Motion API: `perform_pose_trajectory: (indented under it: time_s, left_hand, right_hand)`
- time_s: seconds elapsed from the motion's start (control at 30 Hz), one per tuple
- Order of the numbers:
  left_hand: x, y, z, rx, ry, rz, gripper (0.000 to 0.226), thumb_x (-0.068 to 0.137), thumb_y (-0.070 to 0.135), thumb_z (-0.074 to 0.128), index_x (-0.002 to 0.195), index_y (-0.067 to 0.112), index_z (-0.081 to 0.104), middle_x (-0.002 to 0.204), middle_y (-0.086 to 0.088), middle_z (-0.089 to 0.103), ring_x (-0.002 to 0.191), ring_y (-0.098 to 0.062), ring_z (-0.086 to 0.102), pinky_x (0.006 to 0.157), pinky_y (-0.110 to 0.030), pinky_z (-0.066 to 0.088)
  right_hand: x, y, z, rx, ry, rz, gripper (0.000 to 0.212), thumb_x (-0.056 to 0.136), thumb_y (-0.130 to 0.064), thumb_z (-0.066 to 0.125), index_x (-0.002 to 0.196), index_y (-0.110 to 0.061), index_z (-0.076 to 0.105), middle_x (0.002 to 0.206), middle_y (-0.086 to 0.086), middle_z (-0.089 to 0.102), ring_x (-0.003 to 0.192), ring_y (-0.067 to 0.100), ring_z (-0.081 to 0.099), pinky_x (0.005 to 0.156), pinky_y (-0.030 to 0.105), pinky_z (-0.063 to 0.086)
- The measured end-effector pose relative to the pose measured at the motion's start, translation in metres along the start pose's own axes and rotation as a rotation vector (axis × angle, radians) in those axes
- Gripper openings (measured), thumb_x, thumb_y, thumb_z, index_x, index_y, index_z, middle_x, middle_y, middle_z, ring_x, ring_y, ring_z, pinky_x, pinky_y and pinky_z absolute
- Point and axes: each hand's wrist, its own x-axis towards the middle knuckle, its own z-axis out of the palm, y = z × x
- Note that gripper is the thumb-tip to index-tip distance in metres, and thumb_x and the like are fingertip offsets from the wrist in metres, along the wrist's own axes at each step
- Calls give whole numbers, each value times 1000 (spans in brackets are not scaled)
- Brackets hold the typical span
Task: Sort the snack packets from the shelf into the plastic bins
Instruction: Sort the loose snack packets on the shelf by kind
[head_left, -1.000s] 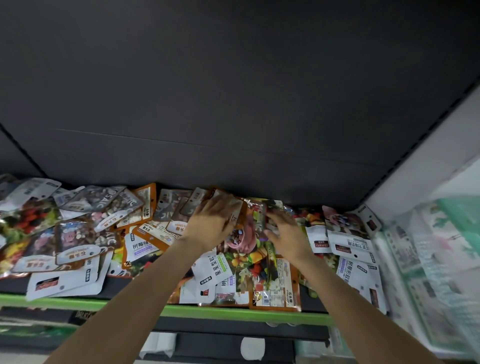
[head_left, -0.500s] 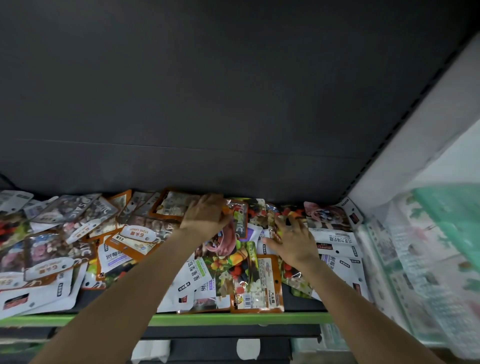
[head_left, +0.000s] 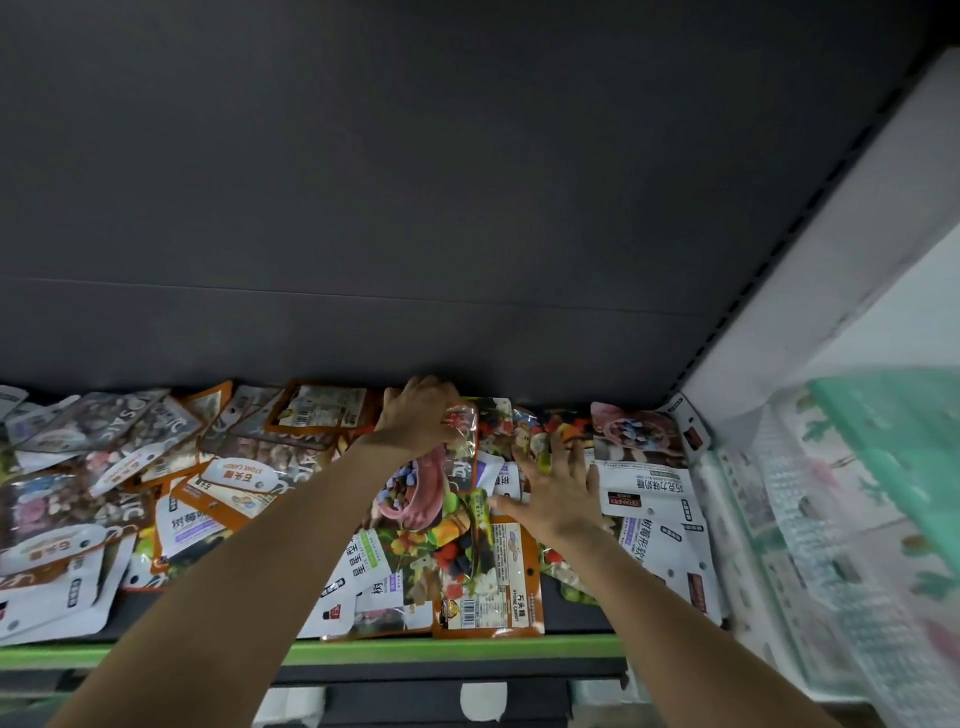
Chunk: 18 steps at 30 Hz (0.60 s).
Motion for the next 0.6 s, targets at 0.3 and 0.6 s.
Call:
perform_pose_trajectory:
  time_s: [0.3,0.6]
  left_hand:
    - [-36,5,-55,-98,569,106,20,86,23,66,101,12,60,96,-8,67,94,-29,62,88,-38,38]
    - [-93,-56,-41,85,152,-149,36,91,32,58,123,18,49,114,-9,63,110,-31,56,93,-40,42]
  right_hand:
    - [-4,-5,-14,113,23,-15,78,88,-65,42,150,-39,3,158,7,-14,145,36,-12,115,55,2]
    - [-8,3,-9,73,74,-21,73,90,-55,48,150,-30,15,159,8,3,147,30,1,119,46,9]
